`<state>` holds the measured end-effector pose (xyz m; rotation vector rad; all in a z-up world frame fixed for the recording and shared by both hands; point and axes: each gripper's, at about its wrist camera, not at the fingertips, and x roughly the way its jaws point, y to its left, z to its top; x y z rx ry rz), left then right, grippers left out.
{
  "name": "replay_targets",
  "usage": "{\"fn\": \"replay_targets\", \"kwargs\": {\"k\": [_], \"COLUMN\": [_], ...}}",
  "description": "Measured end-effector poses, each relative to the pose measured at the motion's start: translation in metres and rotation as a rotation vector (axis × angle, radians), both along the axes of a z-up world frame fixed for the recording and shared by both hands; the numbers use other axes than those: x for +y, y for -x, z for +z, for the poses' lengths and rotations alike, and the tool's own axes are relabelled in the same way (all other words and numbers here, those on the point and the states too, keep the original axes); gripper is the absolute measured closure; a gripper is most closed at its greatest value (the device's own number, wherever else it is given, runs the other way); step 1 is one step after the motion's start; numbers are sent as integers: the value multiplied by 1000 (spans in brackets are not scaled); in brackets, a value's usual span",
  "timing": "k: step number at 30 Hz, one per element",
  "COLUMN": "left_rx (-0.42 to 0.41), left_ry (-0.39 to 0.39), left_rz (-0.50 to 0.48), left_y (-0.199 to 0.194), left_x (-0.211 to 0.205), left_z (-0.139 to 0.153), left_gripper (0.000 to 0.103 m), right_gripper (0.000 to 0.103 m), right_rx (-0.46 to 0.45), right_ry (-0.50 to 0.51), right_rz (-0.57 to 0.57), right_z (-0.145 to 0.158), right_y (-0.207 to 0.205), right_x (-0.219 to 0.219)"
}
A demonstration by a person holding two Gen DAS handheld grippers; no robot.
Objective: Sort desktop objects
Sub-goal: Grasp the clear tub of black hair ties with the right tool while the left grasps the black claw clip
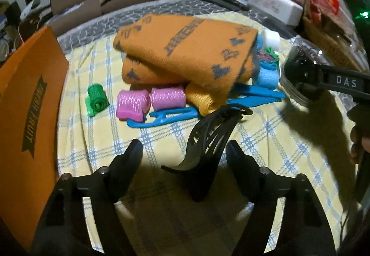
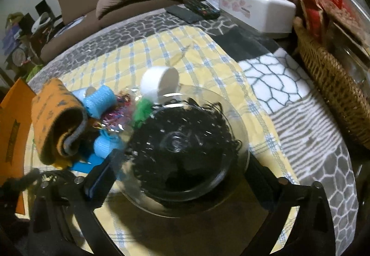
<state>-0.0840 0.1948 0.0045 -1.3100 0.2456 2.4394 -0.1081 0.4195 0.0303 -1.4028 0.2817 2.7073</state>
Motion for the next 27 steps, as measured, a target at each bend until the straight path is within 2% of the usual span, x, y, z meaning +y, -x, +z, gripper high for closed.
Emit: {"fn": "replay_targets", "kwargs": {"k": [2,4,12,17,22,27], "left_rx": [4,4,-5,25,38,44], "left_ry": [-3,-19,-64,-145,-221,-260], "left_rz": [1,0,-7,-5,13,45], "left_y": [-1,-2,-3,-8,-12,-10], "left_x": [-2,-5,-8,-18,-35,-61], "left_z": [1,4,15,44,71,90], "left_gripper": [46,64,68,71,72,72], "right_gripper": [15,15,16,16,16,16], "right_rx": [1,2,25,76,99,124], "right_ry": [-27,-32,-46,-38,-50,-43], "right_rz": [-1,-1,-20,-32,0,37], "right_z": [2,3,14,35,51,70], "right_y": [0,0,-2,-8,-13,-18], "right_x": [-3,-4,1,5,-8,-27]}}
